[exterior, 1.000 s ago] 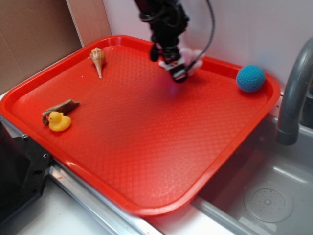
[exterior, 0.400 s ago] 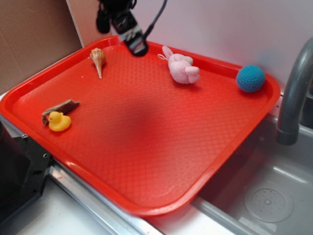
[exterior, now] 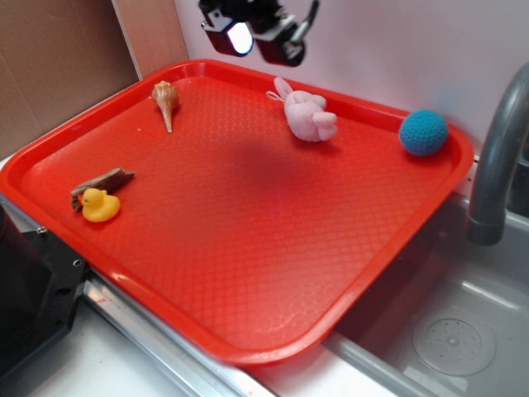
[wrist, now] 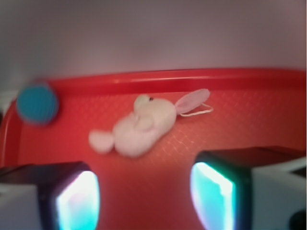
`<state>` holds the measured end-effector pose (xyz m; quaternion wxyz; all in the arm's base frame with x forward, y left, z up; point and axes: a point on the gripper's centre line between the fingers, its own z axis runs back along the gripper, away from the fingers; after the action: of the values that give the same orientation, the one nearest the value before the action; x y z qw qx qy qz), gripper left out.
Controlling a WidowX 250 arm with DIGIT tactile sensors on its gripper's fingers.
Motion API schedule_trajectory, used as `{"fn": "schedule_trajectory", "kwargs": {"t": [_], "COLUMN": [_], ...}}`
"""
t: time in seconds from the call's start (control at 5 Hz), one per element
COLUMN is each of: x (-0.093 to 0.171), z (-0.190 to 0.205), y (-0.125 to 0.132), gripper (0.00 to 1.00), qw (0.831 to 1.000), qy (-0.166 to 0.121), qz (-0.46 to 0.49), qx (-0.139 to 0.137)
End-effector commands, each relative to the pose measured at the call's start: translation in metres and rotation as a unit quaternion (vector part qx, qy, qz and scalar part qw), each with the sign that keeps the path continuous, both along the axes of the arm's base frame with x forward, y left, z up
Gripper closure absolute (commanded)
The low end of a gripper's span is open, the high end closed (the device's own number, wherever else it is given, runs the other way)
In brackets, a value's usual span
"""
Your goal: Grab the pink bunny.
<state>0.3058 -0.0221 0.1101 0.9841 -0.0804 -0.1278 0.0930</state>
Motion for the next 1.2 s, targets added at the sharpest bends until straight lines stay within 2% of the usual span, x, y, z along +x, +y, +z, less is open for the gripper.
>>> {"fn": "schedule_trajectory", "kwargs": {"t": [0.0,0.2,0.4,0.6,0.8,1.0], "x": [0.027,0.026,0.029,0.024,0.015,0.002], "z": [-0.03,-0.061,-0.069,-0.072,-0.059,-0.03], "y": [-0.002,-0.009,-0.016,-0.014,-0.011,-0.005], "gripper": [0.0,0.0,0.0,0.66,1.0,1.0], "qw": [0.985,0.988,0.99,0.99,0.993,0.997], "qy": [0.005,0.026,0.039,0.046,0.032,0.009], "qz": [0.173,0.15,0.134,0.129,0.109,0.072], "qx": [-0.009,0.003,0.02,0.014,0.014,0.02]}}
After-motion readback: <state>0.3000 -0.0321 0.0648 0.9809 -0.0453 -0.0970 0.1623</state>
